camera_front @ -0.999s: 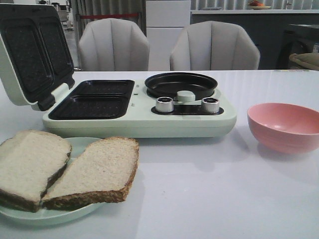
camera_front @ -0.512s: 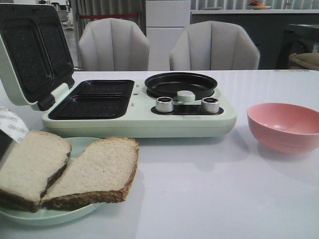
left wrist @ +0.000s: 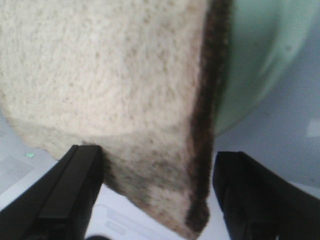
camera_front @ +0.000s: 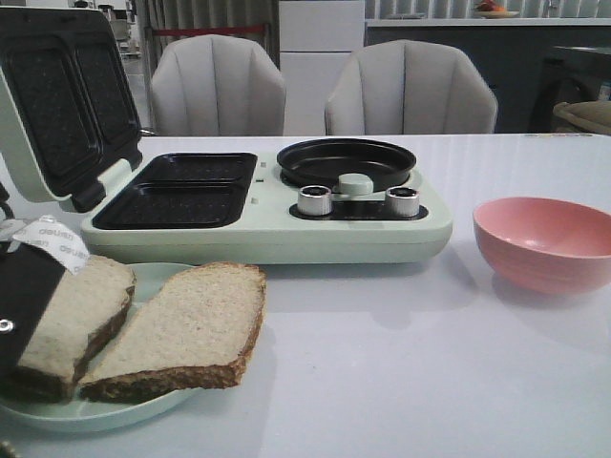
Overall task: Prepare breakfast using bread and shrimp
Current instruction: 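Grasp the bread slice nearest the left gripper by its edge, then lift the bread slice and lay it in the sandwich maker's far plate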
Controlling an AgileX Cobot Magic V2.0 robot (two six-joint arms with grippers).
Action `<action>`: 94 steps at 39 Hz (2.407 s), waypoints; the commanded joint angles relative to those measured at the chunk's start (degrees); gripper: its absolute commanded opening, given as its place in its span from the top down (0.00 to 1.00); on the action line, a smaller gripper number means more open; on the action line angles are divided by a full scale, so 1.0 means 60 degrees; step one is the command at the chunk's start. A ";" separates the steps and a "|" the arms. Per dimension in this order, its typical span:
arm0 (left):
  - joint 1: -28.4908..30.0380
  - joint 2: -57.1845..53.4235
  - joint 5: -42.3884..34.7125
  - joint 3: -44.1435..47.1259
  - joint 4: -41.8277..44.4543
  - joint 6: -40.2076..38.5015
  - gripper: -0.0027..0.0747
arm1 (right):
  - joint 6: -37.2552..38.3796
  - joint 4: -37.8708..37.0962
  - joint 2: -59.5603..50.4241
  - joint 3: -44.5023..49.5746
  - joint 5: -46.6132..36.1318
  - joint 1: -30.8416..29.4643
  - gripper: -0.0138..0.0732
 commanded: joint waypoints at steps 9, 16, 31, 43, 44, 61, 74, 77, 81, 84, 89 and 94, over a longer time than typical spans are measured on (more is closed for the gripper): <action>0.0036 0.0240 0.0125 -0.0362 0.0253 -0.0215 0.63 | -0.0023 -0.0084 -0.0199 -0.0159 -0.0836 -0.0037 0.67; -0.0048 0.0099 0.0634 -0.0362 0.0049 -0.0215 0.81 | -0.0023 -0.0084 -0.0199 -0.0159 -0.0836 -0.0037 0.67; -0.1113 -0.2082 0.1723 -0.0362 -0.0756 -0.0215 0.81 | -0.0023 -0.0084 -0.0199 -0.0159 -0.0836 -0.0037 0.67; -0.1539 -0.2982 0.2305 -0.1689 -0.0815 -0.0215 0.81 | -0.0023 -0.0084 -0.0199 -0.0159 -0.0836 -0.0037 0.67; -0.1539 -0.2982 0.2248 -0.1834 -0.0751 -0.0215 0.81 | -0.0023 -0.0084 -0.0199 -0.0159 -0.0836 -0.0037 0.67; -0.0588 -0.1042 -0.0191 -0.4984 0.0248 -0.0215 0.81 | -0.0023 -0.0084 -0.0199 -0.0159 -0.0836 -0.0037 0.67; 0.0567 0.1477 -0.0219 -0.7337 0.0358 -0.0409 0.81 | -0.0023 -0.0084 -0.0199 -0.0159 -0.0836 -0.0037 0.67; 0.0860 0.1940 -0.0221 -0.7694 0.0401 -0.0451 0.81 | -0.0023 -0.0084 -0.0199 -0.0159 -0.0836 -0.0037 0.67; 0.1232 0.2583 -0.0238 -0.8094 0.0768 -0.0451 0.81 | -0.0023 -0.0084 -0.0199 -0.0159 -0.0836 -0.0037 0.67; 0.1453 0.3013 -0.0238 -0.8423 0.0895 -0.0451 0.81 | -0.0023 -0.0084 -0.0199 -0.0159 -0.0836 -0.0037 0.67; 0.1682 0.3588 -0.0396 -0.8900 0.0941 -0.0468 0.81 | -0.0023 -0.0084 -0.0199 -0.0159 -0.0836 -0.0037 0.67; 0.1862 0.4150 -0.0696 -0.9272 0.1130 -0.0858 0.81 | -0.0023 -0.0084 -0.0199 -0.0159 -0.0836 -0.0037 0.67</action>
